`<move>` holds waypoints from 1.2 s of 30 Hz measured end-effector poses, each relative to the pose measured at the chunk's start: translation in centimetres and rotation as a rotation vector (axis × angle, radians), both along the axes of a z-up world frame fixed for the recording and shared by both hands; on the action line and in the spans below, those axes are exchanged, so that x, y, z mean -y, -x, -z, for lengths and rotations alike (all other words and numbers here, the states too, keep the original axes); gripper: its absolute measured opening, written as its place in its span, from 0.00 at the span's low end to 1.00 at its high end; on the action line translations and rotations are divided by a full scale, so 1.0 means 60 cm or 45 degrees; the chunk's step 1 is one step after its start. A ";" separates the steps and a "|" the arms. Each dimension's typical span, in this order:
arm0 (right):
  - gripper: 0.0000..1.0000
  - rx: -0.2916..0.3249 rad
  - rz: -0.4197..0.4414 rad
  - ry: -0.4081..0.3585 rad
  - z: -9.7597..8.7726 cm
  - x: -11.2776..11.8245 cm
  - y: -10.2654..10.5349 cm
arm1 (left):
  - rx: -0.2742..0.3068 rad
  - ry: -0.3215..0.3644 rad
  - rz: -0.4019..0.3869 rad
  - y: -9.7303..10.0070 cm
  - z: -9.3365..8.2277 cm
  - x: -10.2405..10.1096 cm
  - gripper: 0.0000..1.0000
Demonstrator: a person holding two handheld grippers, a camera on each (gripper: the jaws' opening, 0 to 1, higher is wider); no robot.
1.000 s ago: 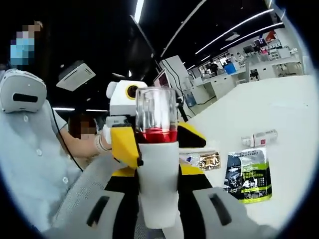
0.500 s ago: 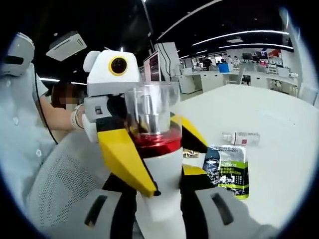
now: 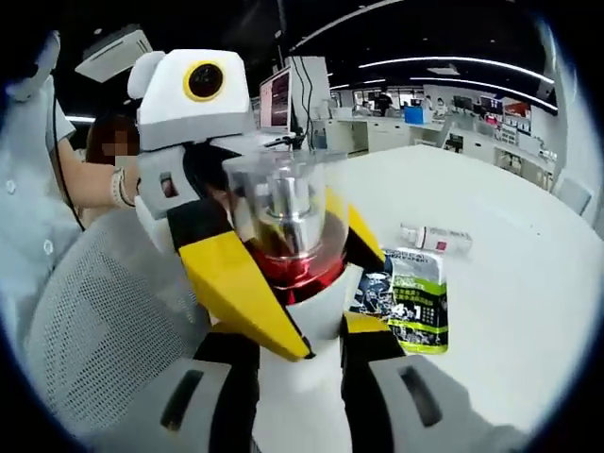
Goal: Arrange the skincare products in the storage area until every visible bottle or jar stands upright without overlapping.
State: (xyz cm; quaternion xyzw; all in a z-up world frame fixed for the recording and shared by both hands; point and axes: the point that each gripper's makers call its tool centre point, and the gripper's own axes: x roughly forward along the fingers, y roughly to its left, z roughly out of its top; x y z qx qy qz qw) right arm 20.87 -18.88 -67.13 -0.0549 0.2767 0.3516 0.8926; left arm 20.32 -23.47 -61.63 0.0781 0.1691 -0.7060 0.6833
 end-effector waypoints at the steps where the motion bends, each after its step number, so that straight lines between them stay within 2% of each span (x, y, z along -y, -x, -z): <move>1: 0.32 -0.010 -0.004 -0.002 0.002 0.000 0.001 | 0.006 -0.001 0.003 0.002 0.001 0.000 0.26; 4: 0.32 -0.032 -0.003 0.007 0.011 0.001 -0.001 | 0.015 -0.010 0.005 0.001 0.006 0.001 0.26; 8: 0.32 -0.062 -0.006 0.079 0.024 0.009 -0.007 | 0.036 -0.037 0.008 -0.003 0.016 0.002 0.26; 12: 0.32 -0.072 0.005 0.072 0.024 0.014 -0.011 | 0.042 -0.025 0.006 -0.011 0.013 0.003 0.26; 36: 0.32 -0.042 0.063 0.164 0.029 0.034 -0.059 | 0.111 -0.021 0.040 -0.053 0.013 0.024 0.26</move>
